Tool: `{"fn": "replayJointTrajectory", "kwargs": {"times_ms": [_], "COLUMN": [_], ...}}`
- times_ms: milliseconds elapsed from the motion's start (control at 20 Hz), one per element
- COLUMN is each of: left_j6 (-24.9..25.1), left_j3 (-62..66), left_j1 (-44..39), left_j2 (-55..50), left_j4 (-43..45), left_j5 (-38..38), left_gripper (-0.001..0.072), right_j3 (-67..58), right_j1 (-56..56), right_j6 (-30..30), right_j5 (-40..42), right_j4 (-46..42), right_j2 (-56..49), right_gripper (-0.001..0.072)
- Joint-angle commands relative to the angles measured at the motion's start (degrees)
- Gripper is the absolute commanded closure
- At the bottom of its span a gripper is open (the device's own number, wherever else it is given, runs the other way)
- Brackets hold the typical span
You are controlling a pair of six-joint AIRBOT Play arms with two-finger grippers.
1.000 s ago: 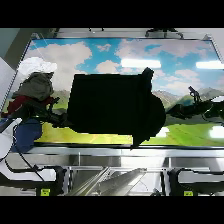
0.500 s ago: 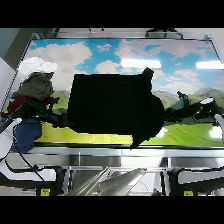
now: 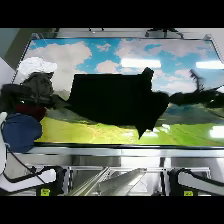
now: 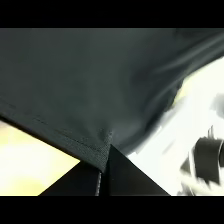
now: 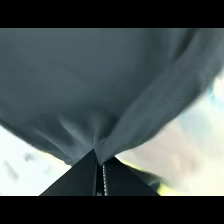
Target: Fold the shirts.
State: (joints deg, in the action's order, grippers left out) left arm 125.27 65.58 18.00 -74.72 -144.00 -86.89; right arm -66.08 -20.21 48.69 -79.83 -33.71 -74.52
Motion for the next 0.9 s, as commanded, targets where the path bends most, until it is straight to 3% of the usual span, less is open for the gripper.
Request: {"fn": "replayJointTrajectory", "kwargs": {"times_ms": [0,200,400,600,750,850], "left_j6": [3.1,3.0,1.5,-1.3,-0.1,3.2], "left_j3": [13.3,29.9,37.1,27.3,18.8,14.9], "left_j1": [0.1,1.6,10.4,16.0,10.7,5.4], "left_j2": [13.3,26.8,33.4,27.6,18.3,10.3], "left_j4": [-11.0,-11.0,-6.4,-10.3,-8.4,-8.5], "left_j5": [2.3,12.2,15.2,6.2,6.4,7.3], "left_gripper": [0.0697,0.0697,0.0697,0.0696,0.0696,0.0696], "right_j3": [-10.6,-19.7,-22.2,-21.9,-18.8,-15.9], "right_j1": [-1.9,-3.7,-4.2,-3.3,1.2,4.2], "right_j6": [-0.9,-0.9,-0.9,-0.7,-0.7,-0.8], "right_j5": [3.1,15.6,24.3,17.9,15.9,16.0], "right_j4": [5.4,2.4,-6.2,-2.2,-3.6,-3.6], "right_j2": [17.8,35.6,42.7,32.4,19.6,11.3], "right_gripper": [0.0688,0.0688,0.0689,0.069,0.0691,0.0691]}}
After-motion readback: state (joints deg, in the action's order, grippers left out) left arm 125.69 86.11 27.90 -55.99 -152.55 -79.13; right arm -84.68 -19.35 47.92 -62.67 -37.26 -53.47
